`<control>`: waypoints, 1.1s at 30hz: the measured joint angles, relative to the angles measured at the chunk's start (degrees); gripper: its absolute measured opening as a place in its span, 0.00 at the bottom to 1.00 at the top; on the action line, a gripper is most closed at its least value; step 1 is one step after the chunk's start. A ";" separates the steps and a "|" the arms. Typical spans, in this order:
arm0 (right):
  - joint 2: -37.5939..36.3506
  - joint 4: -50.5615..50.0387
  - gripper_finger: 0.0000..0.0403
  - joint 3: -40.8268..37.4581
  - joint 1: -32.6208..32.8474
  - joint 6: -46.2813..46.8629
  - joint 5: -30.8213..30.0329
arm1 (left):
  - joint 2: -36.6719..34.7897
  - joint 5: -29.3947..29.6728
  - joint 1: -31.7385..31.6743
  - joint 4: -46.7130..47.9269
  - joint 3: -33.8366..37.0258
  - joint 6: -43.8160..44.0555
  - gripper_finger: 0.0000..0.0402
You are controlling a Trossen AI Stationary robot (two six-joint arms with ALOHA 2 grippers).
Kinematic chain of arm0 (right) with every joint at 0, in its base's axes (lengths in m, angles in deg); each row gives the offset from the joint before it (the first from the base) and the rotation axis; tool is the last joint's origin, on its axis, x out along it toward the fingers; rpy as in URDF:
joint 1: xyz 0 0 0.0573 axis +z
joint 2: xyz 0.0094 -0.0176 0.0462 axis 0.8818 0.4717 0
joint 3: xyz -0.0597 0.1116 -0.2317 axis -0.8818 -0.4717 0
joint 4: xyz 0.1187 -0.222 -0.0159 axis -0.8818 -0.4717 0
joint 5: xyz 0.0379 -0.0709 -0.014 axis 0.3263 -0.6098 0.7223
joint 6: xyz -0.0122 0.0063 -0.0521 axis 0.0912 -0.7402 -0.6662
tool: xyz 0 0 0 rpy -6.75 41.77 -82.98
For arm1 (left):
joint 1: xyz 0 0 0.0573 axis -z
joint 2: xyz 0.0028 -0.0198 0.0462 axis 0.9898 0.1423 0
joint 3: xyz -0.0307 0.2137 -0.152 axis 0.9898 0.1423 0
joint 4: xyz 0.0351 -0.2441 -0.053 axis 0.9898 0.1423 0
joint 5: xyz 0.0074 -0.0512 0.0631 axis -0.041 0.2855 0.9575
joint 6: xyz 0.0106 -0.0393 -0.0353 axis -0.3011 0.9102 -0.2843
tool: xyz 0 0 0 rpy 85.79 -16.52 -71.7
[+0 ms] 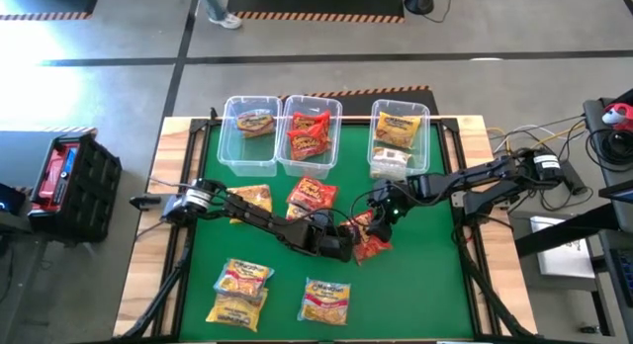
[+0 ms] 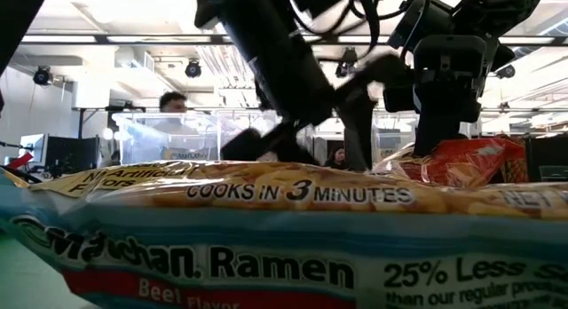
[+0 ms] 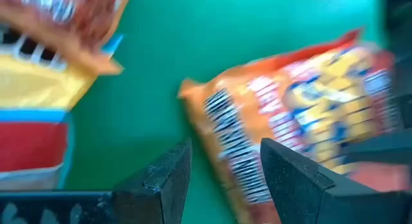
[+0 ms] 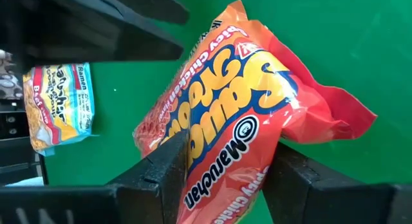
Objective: Sort Maruchan noodles
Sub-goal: Put the bottom orange noodle pack into the top center transparent bin
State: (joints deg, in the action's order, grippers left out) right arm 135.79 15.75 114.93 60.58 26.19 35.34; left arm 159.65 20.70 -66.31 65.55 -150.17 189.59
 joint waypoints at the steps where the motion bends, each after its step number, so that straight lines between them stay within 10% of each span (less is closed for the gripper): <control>1: -0.03 -0.17 0.40 0.00 0.00 -0.33 0.00 | -0.35 0.31 0.09 0.05 -0.01 0.08 0.42; 33: -8.71 -9.57 0.40 -0.02 0.00 -6.01 -2.05 | -9.58 5.97 4.24 11.99 -0.12 6.28 0.42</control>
State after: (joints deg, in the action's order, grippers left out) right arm 127.08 6.18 114.91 60.58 20.19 33.29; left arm 150.06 26.67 -62.07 77.54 -150.30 195.87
